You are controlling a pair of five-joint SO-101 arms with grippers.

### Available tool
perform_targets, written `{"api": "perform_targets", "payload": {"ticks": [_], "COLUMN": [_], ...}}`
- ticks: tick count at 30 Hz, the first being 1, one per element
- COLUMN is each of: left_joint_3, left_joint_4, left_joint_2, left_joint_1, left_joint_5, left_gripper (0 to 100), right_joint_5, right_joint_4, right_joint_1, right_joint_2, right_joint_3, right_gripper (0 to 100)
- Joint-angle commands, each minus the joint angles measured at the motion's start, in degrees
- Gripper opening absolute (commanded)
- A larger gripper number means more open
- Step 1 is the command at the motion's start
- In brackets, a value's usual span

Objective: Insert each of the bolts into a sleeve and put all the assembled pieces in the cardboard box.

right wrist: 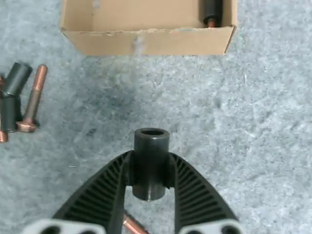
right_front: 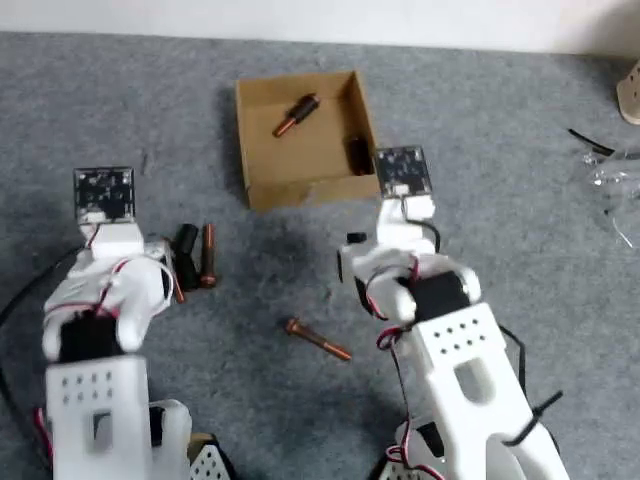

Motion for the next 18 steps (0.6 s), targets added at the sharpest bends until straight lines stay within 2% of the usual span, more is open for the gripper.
{"api": "perform_targets", "payload": {"ticks": [1, 3, 7, 13, 18], "left_joint_3": [-5.3, -8.5, -13.5, -14.3, -14.2], "left_joint_4": [-3.3, -3.2, -2.9, -3.5, -7.0], "left_joint_2": [12.6, 19.3, 29.2, 34.2, 38.2], "left_joint_1": [1.2, 1.2, 1.5, 3.2, 3.1], "left_joint_5": [0.6, 0.9, 6.2, 8.3, 11.5], "left_gripper": [11, 11, 11, 11, 11], "right_joint_5": [1.0, 1.0, 1.0, 0.9, 0.9], "right_joint_4": [-3.6, -5.5, -8.7, -10.4, -11.5], "right_joint_1": [0.9, 0.9, 0.9, 0.9, 1.2], "right_joint_2": [-2.3, -1.4, 0.9, 3.3, 5.0], "right_joint_3": [1.6, 3.2, 4.4, 4.4, 4.4], "right_gripper": [0.5, 0.5, 0.5, 0.5, 0.5]}}
